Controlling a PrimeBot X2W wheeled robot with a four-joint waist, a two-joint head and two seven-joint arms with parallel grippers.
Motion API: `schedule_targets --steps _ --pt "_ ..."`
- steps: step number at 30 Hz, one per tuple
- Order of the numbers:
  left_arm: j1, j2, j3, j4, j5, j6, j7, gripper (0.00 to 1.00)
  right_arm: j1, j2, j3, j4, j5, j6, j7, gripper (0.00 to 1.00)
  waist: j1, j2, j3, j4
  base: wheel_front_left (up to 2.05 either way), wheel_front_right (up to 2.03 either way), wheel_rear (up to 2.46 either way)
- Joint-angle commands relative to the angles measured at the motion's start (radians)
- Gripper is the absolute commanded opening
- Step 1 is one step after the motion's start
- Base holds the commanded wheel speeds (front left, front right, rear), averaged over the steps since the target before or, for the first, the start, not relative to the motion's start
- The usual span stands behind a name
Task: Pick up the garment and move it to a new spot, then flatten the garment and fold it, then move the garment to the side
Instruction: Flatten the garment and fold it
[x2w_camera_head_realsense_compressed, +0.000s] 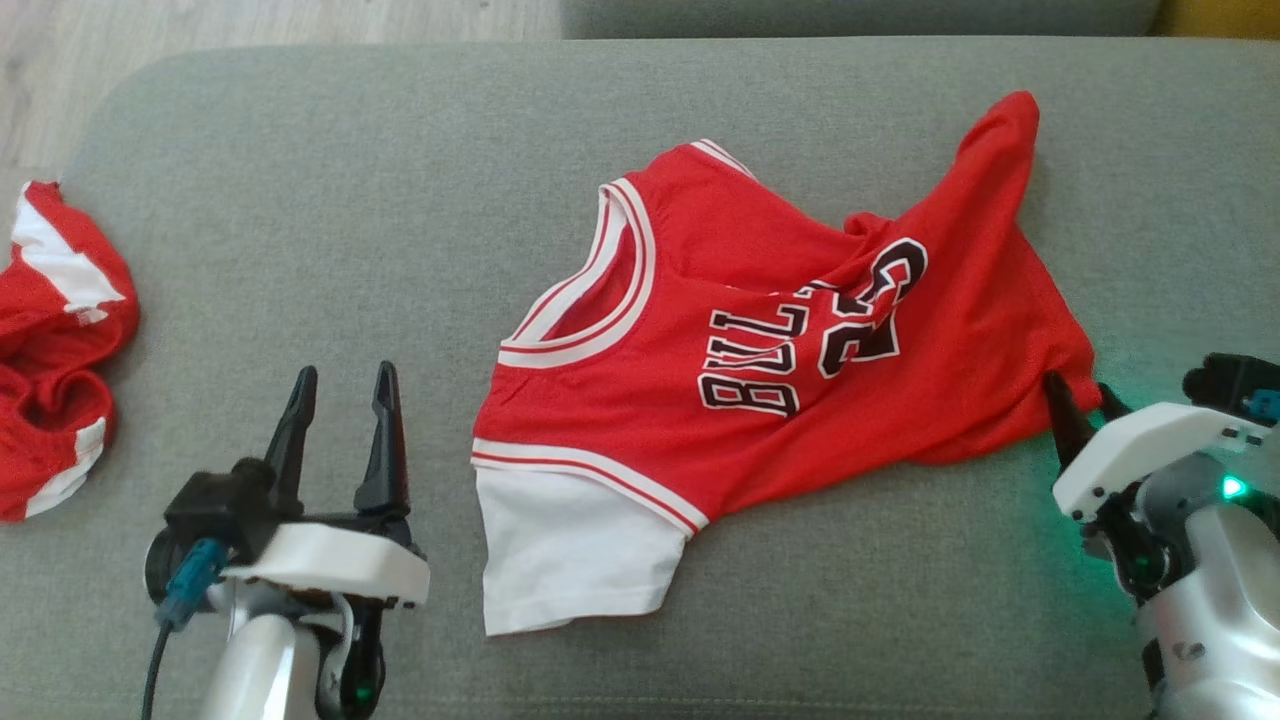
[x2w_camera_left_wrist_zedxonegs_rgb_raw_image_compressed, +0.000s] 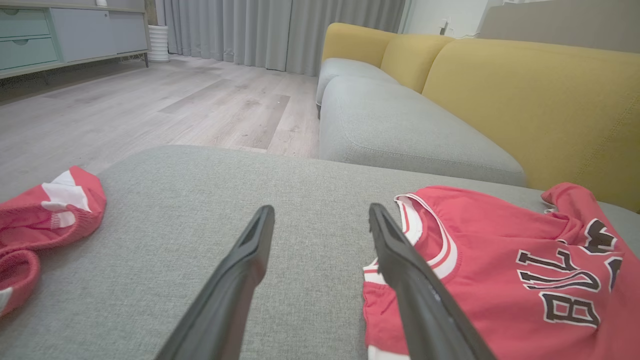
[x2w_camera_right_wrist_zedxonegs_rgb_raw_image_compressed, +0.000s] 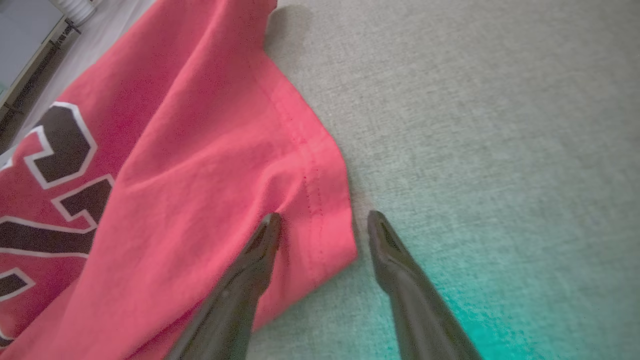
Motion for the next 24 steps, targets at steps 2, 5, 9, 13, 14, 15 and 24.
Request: schedule_targets --steps 2,5,9,13,14,15,24 --pt "-0.047 0.011 0.041 -0.028 0.011 -0.004 -0.006 1.0 -0.026 0.007 0.033 -0.029 0.004 -0.001 0.0 0.0 0.0001 0.0 -0.005 0.006 0.0 0.0 0.0" --pt "-0.044 0.011 0.043 -0.023 0.011 -0.003 -0.006 1.0 -0.028 0.002 0.031 -0.058 0.001 -0.001 -0.045 0.0 0.0001 0.0 -0.016 0.009 0.0 0.0 0.0" --pt "-0.039 0.011 0.042 -0.016 0.008 -0.005 -0.006 1.0 -0.051 0.001 0.04 -0.131 -0.03 -0.001 -0.118 0.0 0.0001 0.0 -0.034 0.014 0.0 0.0 0.0" --pt "-0.036 0.011 0.032 -0.013 0.004 -0.004 -0.006 1.0 -0.095 0.031 0.092 -0.209 -0.07 -0.001 -0.135 0.0 0.0001 0.0 -0.045 0.028 0.0 0.0 0.0" --pt "-0.035 0.011 0.031 -0.014 0.003 -0.003 -0.006 1.0 -0.108 0.045 0.115 -0.224 -0.077 -0.001 -0.128 0.0 0.0001 0.0 -0.045 0.033 0.0 0.0 0.0" --pt "-0.034 0.011 0.03 -0.015 0.002 -0.002 -0.006 1.0 -0.12 0.06 0.145 -0.234 -0.081 -0.001 -0.116 0.0 0.0001 0.0 -0.043 0.039 0.0 0.0 0.0" --pt "-0.054 0.011 0.008 -0.007 -0.013 0.002 -0.006 1.0 -0.212 0.135 0.387 -0.109 -0.047 -0.001 -0.057 0.09 0.0001 0.0 -0.009 0.103 0.0 0.0 0.0"
